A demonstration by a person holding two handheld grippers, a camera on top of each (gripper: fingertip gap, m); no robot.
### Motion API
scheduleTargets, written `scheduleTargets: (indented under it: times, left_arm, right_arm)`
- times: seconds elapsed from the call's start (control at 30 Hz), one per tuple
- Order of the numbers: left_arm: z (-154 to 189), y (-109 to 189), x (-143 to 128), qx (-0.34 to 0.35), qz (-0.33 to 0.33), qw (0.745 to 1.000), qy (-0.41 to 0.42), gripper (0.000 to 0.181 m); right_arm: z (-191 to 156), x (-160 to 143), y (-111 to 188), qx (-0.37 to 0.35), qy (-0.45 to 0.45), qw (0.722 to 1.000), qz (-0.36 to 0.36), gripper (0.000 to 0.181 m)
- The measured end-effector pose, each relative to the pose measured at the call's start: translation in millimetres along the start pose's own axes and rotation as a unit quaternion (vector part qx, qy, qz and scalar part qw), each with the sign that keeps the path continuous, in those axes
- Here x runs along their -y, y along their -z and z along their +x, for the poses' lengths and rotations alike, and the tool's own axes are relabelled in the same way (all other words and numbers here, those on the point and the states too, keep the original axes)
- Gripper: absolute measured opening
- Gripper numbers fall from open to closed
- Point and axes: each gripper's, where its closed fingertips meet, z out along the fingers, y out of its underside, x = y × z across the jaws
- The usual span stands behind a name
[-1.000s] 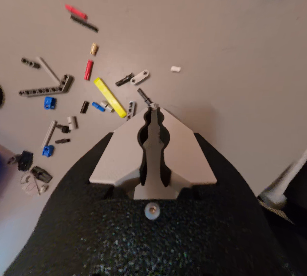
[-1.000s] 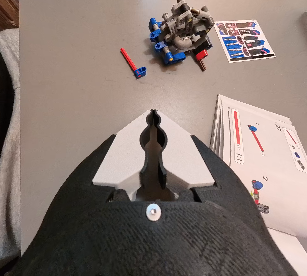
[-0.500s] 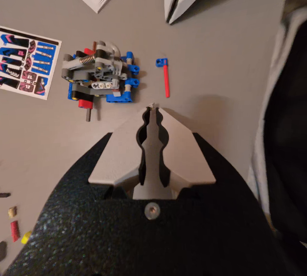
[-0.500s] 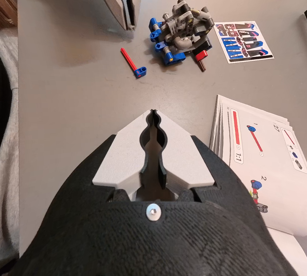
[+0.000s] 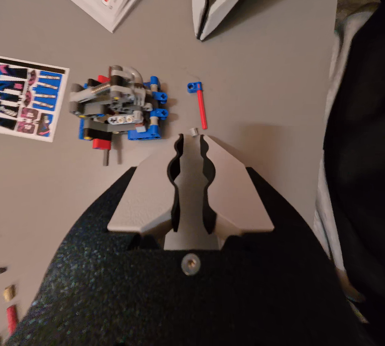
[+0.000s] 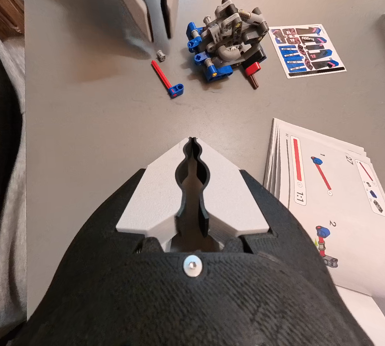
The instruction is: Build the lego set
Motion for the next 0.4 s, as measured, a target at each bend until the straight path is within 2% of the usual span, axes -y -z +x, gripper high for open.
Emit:
scheduleTargets:
  times: [0.03, 0.13, 0.23, 0.3, 0.4]
  left_arm:
    - [-3.8, 7.1, 2.0, 0.006, 0.013, 1.000, 0.004, 0.012]
    - [-25.9, 36.6, 1.4, 0.050, 0.052, 0.997, 0.031, 0.011]
    - [-63.7, 79.7, -17.0, 0.126, 0.087, 0.984, 0.087, 0.010]
    - [-94.9, 114.3, -45.0, 0.195, 0.099, 0.964, 0.153, 0.009]
    - [-134.2, 171.2, -107.7, 0.307, 0.100, 0.907, 0.270, 0.008]
  right_arm:
    - [0.0, 0.0, 0.0, 0.000, 0.000, 1.000, 0.000, 0.000]
    - [-0.1, 0.0, -0.1, -0.001, 0.002, 1.000, 0.000, 0.000]
    - [-0.1, 0.0, 0.0, 0.000, 0.000, 1.000, 0.000, 0.000]
    - [0.0, 0.0, 0.0, 0.001, -0.001, 1.000, 0.000, 0.000]
    - [0.0, -0.1, 0.0, 0.002, -0.002, 1.000, 0.000, 0.000]
